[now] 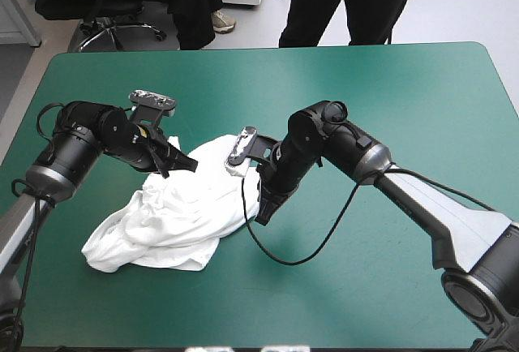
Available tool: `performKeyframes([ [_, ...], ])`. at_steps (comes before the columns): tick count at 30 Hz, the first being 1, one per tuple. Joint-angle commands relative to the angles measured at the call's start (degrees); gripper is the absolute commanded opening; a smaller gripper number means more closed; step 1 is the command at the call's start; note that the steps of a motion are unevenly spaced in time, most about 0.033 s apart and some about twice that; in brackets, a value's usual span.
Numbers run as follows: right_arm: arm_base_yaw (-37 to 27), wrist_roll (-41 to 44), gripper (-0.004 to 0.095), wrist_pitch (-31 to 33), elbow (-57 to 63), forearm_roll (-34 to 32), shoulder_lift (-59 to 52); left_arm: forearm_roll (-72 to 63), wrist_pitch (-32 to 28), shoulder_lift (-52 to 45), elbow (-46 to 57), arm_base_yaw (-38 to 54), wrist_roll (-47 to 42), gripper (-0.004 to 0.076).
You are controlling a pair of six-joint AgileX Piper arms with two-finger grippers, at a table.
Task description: Fold the cloth
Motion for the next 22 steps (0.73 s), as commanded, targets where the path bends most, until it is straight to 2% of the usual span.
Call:
performKeyframes([
  [1,-0.18,-0.07,-0.0013,-0.74,-1.32,1.11,-2.93,-0.24,-1.81,-1.76,-1.94,-0.32,-0.51,-0.0017],
  [17,-0.25,0.63,-0.0013,-0.42,-1.32,1.11,-2.93,-0.24,-1.81,-1.76,-1.94,-0.32,-0.51,-0.0017],
  [22,-5.05,2.58,-0.0013,-0.53,-1.32,1.21,-3.46,-0.24,-1.81,-1.76,-1.94,-0.32,-0.51,-0.0017],
])
